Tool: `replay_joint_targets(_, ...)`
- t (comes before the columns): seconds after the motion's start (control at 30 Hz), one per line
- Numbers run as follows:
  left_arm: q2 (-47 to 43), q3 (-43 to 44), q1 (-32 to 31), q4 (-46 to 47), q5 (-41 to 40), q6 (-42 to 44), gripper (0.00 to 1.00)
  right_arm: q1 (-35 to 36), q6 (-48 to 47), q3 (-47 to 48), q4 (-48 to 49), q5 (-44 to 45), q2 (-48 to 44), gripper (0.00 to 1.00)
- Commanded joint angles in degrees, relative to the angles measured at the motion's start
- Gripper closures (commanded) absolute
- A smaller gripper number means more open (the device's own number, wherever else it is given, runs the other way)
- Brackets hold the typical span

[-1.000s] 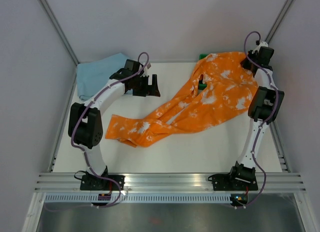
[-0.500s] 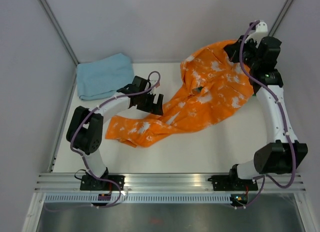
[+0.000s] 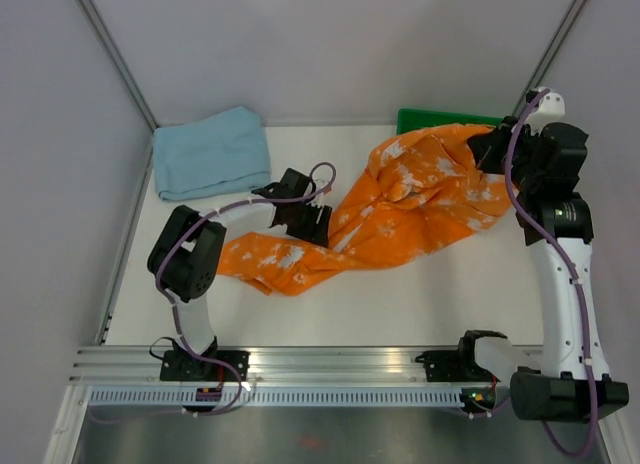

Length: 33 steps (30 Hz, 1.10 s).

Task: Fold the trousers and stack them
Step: Move the trousers to the center of the board

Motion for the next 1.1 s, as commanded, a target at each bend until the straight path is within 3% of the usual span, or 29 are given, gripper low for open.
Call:
replay_joint_targets(0.0,2.7,0.0,-2.3,0.3,-1.8,-2.5,0.37,0.0,1.6,1.1,-3.2,3.6,-2.5,1.0)
replay_joint_targets(0.03,3.7,0.0,-2.3,0.1,-3.3,-2.9,0.57,0.0,1.7,1.3,-4.4,3.7,-2.5,1.0)
replay_joint_targets(0.13,3.4,0.2,-2.3,-2.3,-7.6,-4.6,0.98,0.0,3.5,2.8,-9.6,4.5,-2.4,1.0)
replay_joint_targets(0.2,0.9,-0.7,-2.1,-3.9,-9.6,-5.4,0.98,0.0,5.1,4.1,-16.1,4.7,-3.3,1.0)
replay_joint_targets(0.37,-17.4,-3.6,-0.3,-10.0,-16.0,-6.5,0.98,0.0,7.9,6.6,-30.4,13.7,-9.4,1.0)
replay_joint_targets(0.47,-25.6,-2.6,4.0,-16.9,-18.1,-6.8,0.98,0.1,13.0,8.9,-38.7,17.5,-12.0,1.0)
replay_joint_targets(0.57,-34.8,-1.8,11.3,-21.8,-16.1,-5.5,0.98,0.0,21.2,9.6,-46.1,14.1,-11.8,1.0)
replay_joint_targets(0.67,-39.8,-0.7,18.9,-25.8,-12.4,-2.0,0.98,0.1,22.8,5.5,-46.0,12.8,-14.4,1.0)
replay_joint_targets(0.83,-38.8,-0.4,19.9,-29.4,-17.3,5.4,0.98,0.0,18.0,-5.8,-45.4,21.2,-16.2,1.0)
replay_joint_targets(1.07,-42.0,-6.3,23.3,-25.6,-25.8,5.2,0.98,0.0,14.7,-20.3,-22.1,21.5,-13.3,1.0)
